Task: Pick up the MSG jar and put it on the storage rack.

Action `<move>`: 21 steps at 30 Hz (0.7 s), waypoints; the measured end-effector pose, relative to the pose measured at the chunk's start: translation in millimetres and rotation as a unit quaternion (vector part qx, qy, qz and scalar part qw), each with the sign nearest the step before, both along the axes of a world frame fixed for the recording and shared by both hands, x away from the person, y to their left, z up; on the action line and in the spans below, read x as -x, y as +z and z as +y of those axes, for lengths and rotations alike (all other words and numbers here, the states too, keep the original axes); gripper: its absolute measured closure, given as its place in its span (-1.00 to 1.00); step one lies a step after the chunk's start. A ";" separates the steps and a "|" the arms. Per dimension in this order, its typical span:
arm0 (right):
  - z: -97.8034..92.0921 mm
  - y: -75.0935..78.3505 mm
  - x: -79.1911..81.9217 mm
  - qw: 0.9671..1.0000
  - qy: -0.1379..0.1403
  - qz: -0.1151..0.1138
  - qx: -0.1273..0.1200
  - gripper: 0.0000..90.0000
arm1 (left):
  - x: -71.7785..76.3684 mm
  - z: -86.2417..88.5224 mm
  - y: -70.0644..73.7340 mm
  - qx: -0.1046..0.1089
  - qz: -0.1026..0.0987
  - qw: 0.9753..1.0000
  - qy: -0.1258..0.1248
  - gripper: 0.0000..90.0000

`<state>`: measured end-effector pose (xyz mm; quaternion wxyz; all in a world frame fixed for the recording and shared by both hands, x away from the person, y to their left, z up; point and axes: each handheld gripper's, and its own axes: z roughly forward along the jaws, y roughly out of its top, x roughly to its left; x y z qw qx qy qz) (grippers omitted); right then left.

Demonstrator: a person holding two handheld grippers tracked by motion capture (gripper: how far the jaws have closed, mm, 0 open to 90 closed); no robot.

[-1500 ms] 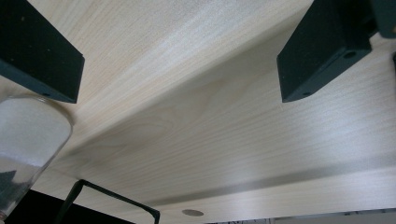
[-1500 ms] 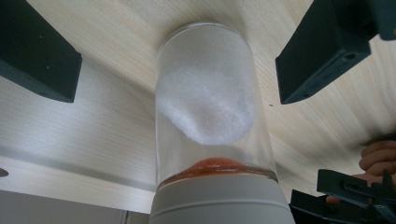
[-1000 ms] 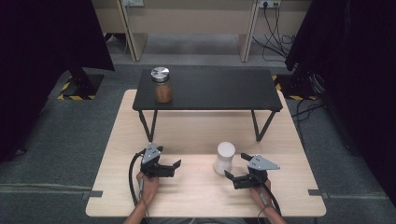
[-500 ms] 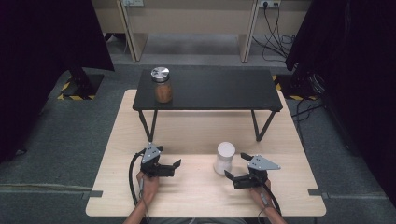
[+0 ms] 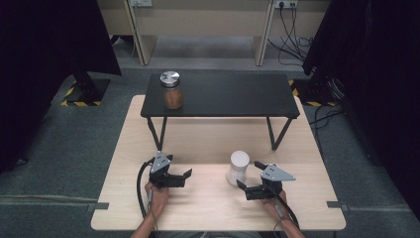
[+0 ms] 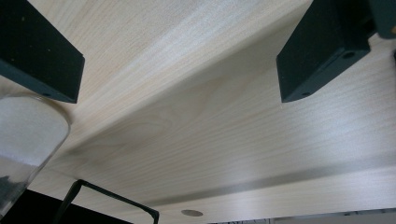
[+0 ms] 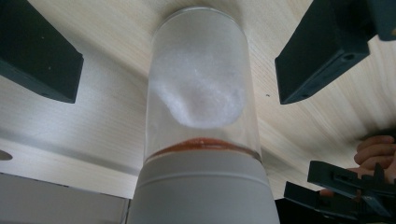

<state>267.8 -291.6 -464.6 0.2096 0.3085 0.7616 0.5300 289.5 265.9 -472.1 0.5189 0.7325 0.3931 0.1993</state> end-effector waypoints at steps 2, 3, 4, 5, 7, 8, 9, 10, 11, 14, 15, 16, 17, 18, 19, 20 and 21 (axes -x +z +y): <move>-0.1 1.5 0.5 1.000 0.000 0.001 -0.004 -0.98 | 0.0 0.0 0.0 0.000 0.000 1.000 0.000 -1.00; -0.4 1.9 0.3 1.000 0.001 0.003 -0.008 -0.98 | 0.0 0.0 0.1 0.000 0.000 1.000 0.000 -1.00; 0.5 3.0 0.9 1.000 -0.001 0.005 -0.009 -0.98 | 0.0 0.0 0.1 0.000 0.000 1.000 0.000 -1.00; 1.3 3.6 1.6 1.000 -0.002 0.004 -0.010 -0.98 | 0.0 0.0 0.1 0.000 0.000 1.000 0.000 -1.00; 1.8 4.6 2.2 1.000 -0.001 0.004 -0.015 -0.98 | -0.1 0.1 0.1 0.000 0.001 1.000 0.000 -1.00; 1.2 4.4 2.3 1.000 0.003 0.002 -0.019 -0.98 | -0.2 0.1 0.1 0.000 0.001 1.000 0.000 -1.00; 1.5 4.8 2.9 1.000 0.006 0.000 -0.019 -0.98 | -0.2 0.0 0.2 0.000 0.001 1.000 0.000 -1.00; 2.0 5.5 2.9 1.000 0.008 -0.002 -0.016 -0.98 | -0.2 -0.1 0.2 -0.001 0.001 1.000 0.000 -1.00; 2.4 6.0 2.6 1.000 0.011 -0.001 -0.017 -0.98 | -0.2 -0.1 0.2 -0.001 0.001 1.000 0.000 -1.00; 4.9 8.7 4.3 1.000 0.012 -0.001 -0.019 -0.98 | -0.2 -0.2 0.2 -0.001 0.001 1.000 0.000 -1.00; 5.8 9.8 4.9 1.000 0.013 -0.003 -0.019 -0.97 | -0.3 -0.2 0.3 -0.001 0.002 1.000 0.000 -1.00; 7.1 10.8 5.4 1.000 0.013 -0.007 -0.020 -0.97 | -0.2 -0.2 0.3 -0.001 0.002 1.000 0.000 -1.00; 7.1 10.8 5.4 1.000 0.013 -0.007 -0.020 -0.97 | -0.2 -0.2 0.3 -0.001 0.002 1.000 0.000 -1.00; 9.9 13.5 5.7 1.000 0.011 -0.008 -0.017 -0.96 | -0.2 0.0 0.3 -0.001 0.001 1.000 0.000 -1.00; 11.3 14.8 5.4 1.000 0.010 -0.008 -0.016 -0.96 | -0.3 -0.1 0.3 -0.001 0.002 1.000 0.000 -1.00; 12.3 15.7 4.8 1.000 0.009 -0.008 -0.017 -0.95 | -0.3 -0.2 0.3 -0.001 0.002 1.000 0.000 -1.00; 13.0 16.4 4.0 1.000 0.009 -0.008 -0.015 -0.94 | -0.3 -0.1 0.4 -0.001 0.002 1.000 0.000 -1.00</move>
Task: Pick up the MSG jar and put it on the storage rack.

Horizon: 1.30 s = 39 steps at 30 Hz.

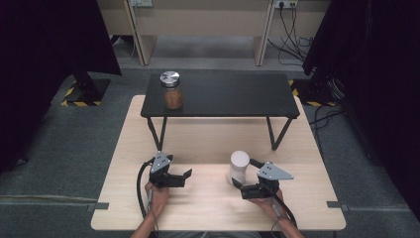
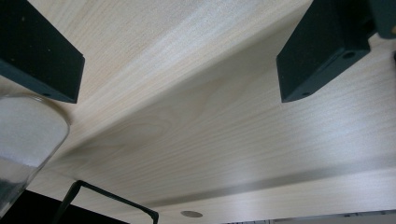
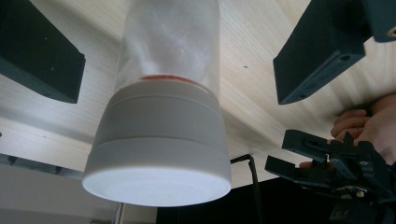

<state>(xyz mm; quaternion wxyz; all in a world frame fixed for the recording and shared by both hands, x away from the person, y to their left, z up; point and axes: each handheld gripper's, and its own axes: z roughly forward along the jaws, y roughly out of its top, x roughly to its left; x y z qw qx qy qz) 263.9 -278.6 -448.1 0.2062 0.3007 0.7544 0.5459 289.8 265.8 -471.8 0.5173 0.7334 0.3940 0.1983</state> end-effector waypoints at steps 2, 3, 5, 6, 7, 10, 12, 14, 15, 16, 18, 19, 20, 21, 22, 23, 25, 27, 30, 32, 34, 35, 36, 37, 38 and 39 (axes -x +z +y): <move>1.2 0.5 -0.7 1.000 -0.001 0.000 0.002 -0.94 | 0.0 0.0 0.0 0.000 0.000 1.000 0.000 -1.00; 3.1 0.6 -1.7 1.000 -0.003 0.000 0.003 -0.91 | 0.0 0.1 0.0 0.000 0.000 1.000 0.000 -1.00; 5.5 0.9 -2.3 1.000 -0.007 -0.002 0.003 -0.89 | -0.1 0.1 0.0 0.000 0.000 1.000 0.000 -1.00; 6.3 1.3 -3.2 1.000 -0.007 -0.003 0.003 -0.88 | 0.0 0.1 0.0 0.000 0.000 1.000 0.000 -1.00; 7.1 1.6 -3.9 1.000 -0.008 -0.003 0.003 -0.87 | 0.0 0.1 0.1 0.000 0.000 1.000 -0.001 -1.00; 9.5 2.6 -5.8 1.000 -0.009 -0.006 0.002 -0.82 | 0.0 0.1 0.0 0.000 0.000 1.000 -0.001 -1.00; 10.5 3.2 -6.9 1.000 -0.010 -0.007 0.002 -0.79 | 0.0 0.1 0.1 0.000 0.000 1.000 0.000 -1.00; 14.6 3.4 -8.1 1.000 -0.014 -0.010 0.005 -0.71 | 0.1 0.2 0.1 0.000 0.000 1.000 -0.001 -1.00; 15.9 3.3 -8.3 1.000 -0.015 -0.010 0.005 -0.70 | 0.1 0.2 0.1 0.000 0.000 1.000 -0.001 -1.00; 16.9 3.1 -8.8 1.000 -0.016 -0.010 0.006 -0.69 | 0.1 0.2 0.0 0.000 0.000 1.000 -0.001 -1.00; 18.8 2.4 -9.3 1.000 -0.017 -0.009 0.007 -0.66 | 0.1 0.2 0.0 0.000 0.000 1.000 -0.001 -1.00; 19.6 1.7 -9.6 1.000 -0.018 -0.009 0.008 -0.64 | 0.1 0.2 0.1 0.000 0.000 1.000 -0.001 -1.00; 20.4 0.9 -9.8 1.000 -0.019 -0.009 0.008 -0.63 | 0.1 0.2 0.0 0.000 0.000 1.000 -0.001 -1.00; 21.2 0.1 -10.3 1.000 -0.021 -0.009 0.008 -0.60 | 0.1 0.3 0.0 0.000 0.000 1.000 -0.001 -1.00; 21.5 -0.6 -10.8 1.000 -0.020 -0.010 0.009 -0.58 | 0.1 0.3 0.0 0.000 0.000 1.000 -0.001 -1.00; 22.3 -1.4 -11.1 1.000 -0.020 -0.012 0.010 -0.55 | 0.1 0.3 0.0 0.001 0.000 1.000 -0.001 -1.00; 23.4 -2.0 -11.1 1.000 -0.022 -0.014 0.011 -0.50 | 0.0 0.3 0.1 0.000 0.000 1.000 -0.001 -1.00; 23.7 -3.0 -10.9 1.000 -0.023 -0.016 0.006 -0.43 | 0.1 0.3 0.0 0.001 0.000 1.000 -0.001 -1.00; 23.8 -3.3 -11.1 1.000 -0.022 -0.021 0.002 -0.32 | 0.0 0.4 0.0 0.001 0.000 1.000 -0.001 -1.00; 25.6 -3.0 -10.2 0.999 -0.026 -0.022 0.004 -0.27 | 0.1 0.4 -0.1 0.001 0.000 1.000 -0.001 -1.00; 23.9 -4.5 -10.8 0.999 -0.026 -0.022 -0.002 -0.23 | 0.1 0.4 -0.1 0.001 0.000 1.000 -0.001 -1.00; 24.4 -4.5 -10.1 0.999 -0.027 -0.023 -0.001 -0.23 | 0.0 0.4 0.0 0.001 0.000 1.000 -0.001 -1.00; 25.3 -3.9 -9.2 0.999 -0.030 -0.023 0.001 -0.23 | 0.1 0.3 -0.1 0.001 0.000 1.000 -0.001 -1.00; 25.4 -3.0 -9.3 0.999 -0.030 -0.022 0.002 -0.23 | 0.1 0.3 -0.1 0.001 0.000 1.000 -0.001 -1.00; 25.3 -2.5 -9.6 0.999 -0.029 -0.021 0.002 -0.23 | 0.1 0.4 0.0 0.001 0.000 1.000 -0.001 -1.00; 25.3 -2.1 -9.6 0.999 -0.029 -0.020 0.002 -0.23 | 0.1 0.5 -0.1 0.001 0.000 1.000 -0.002 -1.00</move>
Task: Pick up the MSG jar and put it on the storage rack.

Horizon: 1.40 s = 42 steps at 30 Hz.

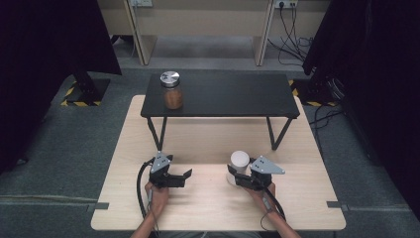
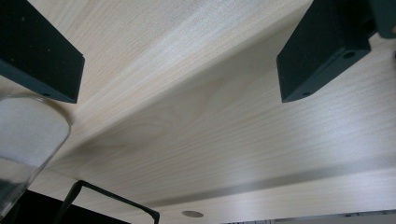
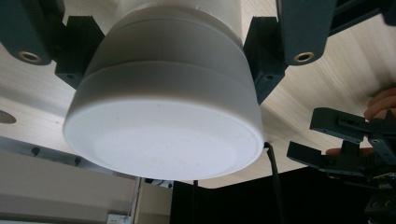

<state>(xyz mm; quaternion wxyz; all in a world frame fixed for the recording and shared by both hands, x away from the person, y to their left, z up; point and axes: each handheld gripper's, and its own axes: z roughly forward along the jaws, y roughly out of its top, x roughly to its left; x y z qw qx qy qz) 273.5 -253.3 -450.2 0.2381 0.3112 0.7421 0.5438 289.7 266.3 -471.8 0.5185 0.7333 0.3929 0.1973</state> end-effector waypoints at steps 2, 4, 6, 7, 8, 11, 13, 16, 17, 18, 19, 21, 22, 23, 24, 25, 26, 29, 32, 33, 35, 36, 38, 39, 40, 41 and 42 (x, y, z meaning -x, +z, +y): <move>0.6 1.1 0.7 1.000 -0.002 0.002 0.001 -0.23 | 0.0 0.0 0.0 0.000 0.000 1.000 0.000 -1.00; 0.7 1.4 1.0 1.000 -0.003 0.003 0.001 -0.23 | 0.0 0.1 -0.1 0.000 0.000 1.000 0.000 -1.00; 1.0 2.8 1.2 1.000 -0.004 0.004 0.003 -0.22 | 0.0 0.1 0.0 0.000 0.000 1.000 0.000 -1.00; 1.2 3.2 1.4 1.000 -0.004 0.004 0.004 -0.22 | 0.0 0.1 -0.1 0.000 0.000 1.000 0.000 -1.00; 1.2 3.7 1.6 1.000 -0.005 0.004 0.004 -0.22 | 0.0 0.0 0.0 0.000 0.000 1.000 0.000 -1.00; -0.2 4.7 2.1 1.000 -0.007 0.005 0.000 -0.22 | -0.2 0.0 0.0 0.000 0.000 1.000 0.000 -1.00; -1.6 6.8 2.7 1.000 -0.008 0.004 -0.002 -0.22 | -0.2 0.0 0.0 0.000 0.000 1.000 0.000 -1.00; -3.9 11.3 2.6 1.000 -0.006 0.001 -0.004 -0.22 | -0.3 -0.1 0.1 0.000 0.001 1.000 0.000 -1.00; -4.2 13.0 2.7 1.000 -0.006 0.002 -0.005 -0.22 | -0.3 -0.1 0.1 -0.001 0.001 1.000 0.000 -1.00; -4.7 15.2 2.6 1.000 -0.006 0.002 -0.004 -0.22 | -0.3 -0.1 0.1 0.000 0.001 1.000 0.000 -1.00; -5.3 17.9 2.4 1.000 -0.006 0.002 -0.005 -0.22 | -0.3 -0.1 0.1 0.000 0.001 1.000 0.000 -1.00; -6.5 21.5 2.2 1.000 -0.004 -0.001 -0.007 -0.22 | -0.3 -0.1 0.1 0.000 0.001 1.000 0.000 -1.00; -6.9 24.5 2.5 1.000 -0.004 -0.003 -0.007 -0.22 | -0.4 0.0 0.1 0.000 0.001 1.000 0.000 -1.00; -7.0 26.7 2.9 1.000 -0.004 -0.004 -0.009 -0.22 | -0.4 0.0 0.1 -0.001 0.001 1.000 0.000 -1.00; -7.1 28.7 3.1 1.000 -0.004 -0.005 -0.010 -0.22 | -0.3 -0.1 0.1 -0.001 0.001 1.000 0.000 -1.00; -7.3 32.0 3.4 1.000 -0.004 -0.008 -0.011 -0.22 | -0.3 -0.1 0.1 -0.001 0.001 1.000 0.000 -1.00; -7.3 35.3 3.4 1.000 -0.005 -0.007 -0.012 -0.22 | -0.4 -0.1 0.1 -0.001 0.001 1.000 0.000 -1.00; -8.0 41.6 2.3 1.000 -0.003 -0.005 -0.014 -0.22 | -0.4 -0.3 0.1 -0.001 0.001 1.000 0.000 -1.00; -8.6 52.3 0.7 1.000 -0.003 -0.007 -0.014 -0.22 | -0.4 -0.2 0.2 -0.001 0.001 1.000 0.000 -1.00; -8.7 55.5 0.2 1.000 -0.003 -0.008 -0.015 -0.22 | -0.4 -0.2 0.2 -0.001 0.001 1.000 0.000 -1.00; -9.3 63.0 -1.4 1.000 -0.003 -0.006 -0.018 -0.22 | -0.4 -0.3 0.1 -0.001 0.001 1.000 0.000 -1.00; -9.8 68.1 -2.7 1.000 -0.002 -0.004 -0.019 -0.22 | -0.4 -0.2 0.1 -0.001 0.001 1.000 0.000 -1.00; -9.2 77.1 -3.8 1.000 -0.002 -0.005 -0.019 -0.22 | -0.4 -0.2 0.1 -0.001 0.001 1.000 0.000 -1.00; -8.8 80.6 -4.1 1.000 -0.002 -0.005 -0.018 -0.22 | -0.4 -0.1 0.1 -0.001 0.001 1.000 0.000 -1.00; -8.1 87.5 -4.9 1.000 0.000 -0.006 -0.014 -0.22 | -0.3 -0.2 0.1 -0.001 0.001 1.000 0.000 -1.00; -7.7 93.0 -5.7 1.000 0.001 -0.004 -0.014 -0.22 | -0.4 -0.2 0.1 -0.001 0.001 1.000 0.000 -1.00; -7.8 98.5 -7.1 1.000 0.004 -0.002 -0.014 -0.22 | -0.4 -0.2 0.1 -0.001 0.001 1.000 0.000 -1.00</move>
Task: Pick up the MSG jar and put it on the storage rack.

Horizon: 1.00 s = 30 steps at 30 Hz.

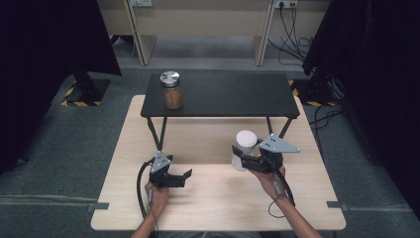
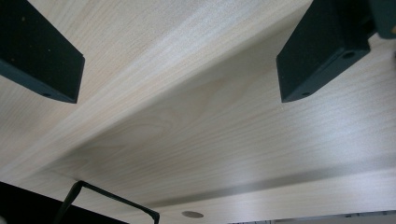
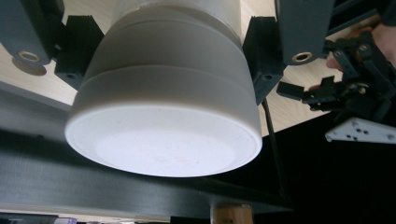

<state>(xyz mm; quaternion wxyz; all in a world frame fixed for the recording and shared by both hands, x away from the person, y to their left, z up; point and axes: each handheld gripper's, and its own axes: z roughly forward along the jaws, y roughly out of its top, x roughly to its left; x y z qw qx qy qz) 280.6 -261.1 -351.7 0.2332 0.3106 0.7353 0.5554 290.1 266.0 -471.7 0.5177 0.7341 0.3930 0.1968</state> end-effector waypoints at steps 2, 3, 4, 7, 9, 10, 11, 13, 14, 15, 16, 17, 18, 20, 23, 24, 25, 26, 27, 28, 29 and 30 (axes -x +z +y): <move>-0.6 8.6 -2.2 1.000 0.005 0.003 -0.003 -0.22 | 0.0 0.0 0.0 0.000 0.000 1.000 0.000 -1.00; -0.5 14.6 -3.2 1.000 0.008 0.002 -0.003 -0.22 | 0.0 0.0 0.0 0.000 0.000 1.000 0.000 -1.00; 0.1 20.0 -3.6 1.000 0.010 0.001 -0.002 -0.22 | 0.0 0.0 0.0 0.000 0.000 1.000 0.000 -1.00; 2.9 34.4 -4.6 1.000 0.014 -0.002 0.003 -0.22 | 0.1 0.0 -0.1 0.001 0.000 1.000 0.000 -1.00; 5.2 45.2 -6.3 1.000 0.017 -0.002 0.004 -0.22 | 0.1 -0.1 -0.2 0.001 0.000 1.000 0.000 -1.00; 6.0 48.6 -7.4 1.000 0.018 -0.002 0.004 -0.22 | 0.2 -0.2 -0.2 0.001 0.000 1.000 0.001 -1.00; 7.2 54.8 -9.3 1.000 0.020 0.000 0.003 -0.22 | 0.1 -0.1 -0.2 0.001 0.000 1.000 0.000 -1.00; 9.0 62.8 -12.0 1.000 0.022 0.001 0.002 -0.22 | 0.2 -0.1 -0.2 0.001 0.000 1.000 0.001 -1.00; 10.7 67.9 -13.3 1.000 0.022 0.000 0.001 -0.22 | 0.1 0.0 -0.1 0.001 0.001 1.000 0.000 -1.00; 12.0 72.2 -14.5 1.000 0.023 -0.003 0.001 -0.22 | 0.0 -0.1 -0.1 0.001 0.001 1.000 0.000 -1.00; 13.6 76.9 -15.6 1.000 0.024 -0.004 0.002 -0.22 | 0.0 0.0 0.0 0.001 0.001 1.000 0.000 -1.00; 16.3 84.8 -18.3 1.000 0.025 -0.005 0.002 -0.22 | -0.2 0.0 0.1 0.001 0.001 1.000 0.000 -1.00; 17.7 88.2 -19.8 1.000 0.026 -0.005 0.002 -0.22 | -0.2 0.0 0.1 0.001 0.001 1.000 0.000 -1.00; 22.0 97.3 -24.1 1.000 0.025 -0.004 0.002 -0.22 | -0.2 0.0 0.1 0.001 0.001 1.000 0.000 -0.99; 30.9 109.5 -31.6 1.000 0.018 -0.008 0.007 -0.22 | -0.2 0.2 0.1 0.001 0.002 1.000 0.000 -1.00; 35.0 113.6 -34.7 1.000 0.014 -0.009 0.007 -0.22 | -0.3 0.2 0.1 0.001 0.001 1.000 0.000 -1.00; 37.3 116.2 -36.8 1.000 0.012 -0.010 0.009 -0.22 | -0.4 0.3 0.1 0.001 0.001 1.000 -0.001 -0.99; 41.4 120.2 -40.4 1.000 0.009 -0.011 0.011 -0.22 | -0.3 0.2 0.0 0.002 0.001 1.000 -0.001 -0.99; 44.0 122.4 -42.4 1.000 0.007 -0.010 0.011 -0.22 | -0.4 0.2 -0.1 0.002 0.001 1.000 -0.001 -0.99; 47.7 125.3 -46.5 1.000 0.004 -0.011 0.012 -0.22 | -0.4 0.2 -0.1 0.001 0.001 1.000 -0.002 -0.99; 50.0 126.9 -48.8 1.000 0.002 -0.010 0.011 -0.22 | -0.4 0.2 0.0 0.001 0.001 1.000 -0.002 -0.99; 53.1 128.9 -52.0 1.000 -0.001 -0.008 0.010 -0.22 | -0.4 0.2 0.0 0.001 0.001 1.000 -0.002 -0.99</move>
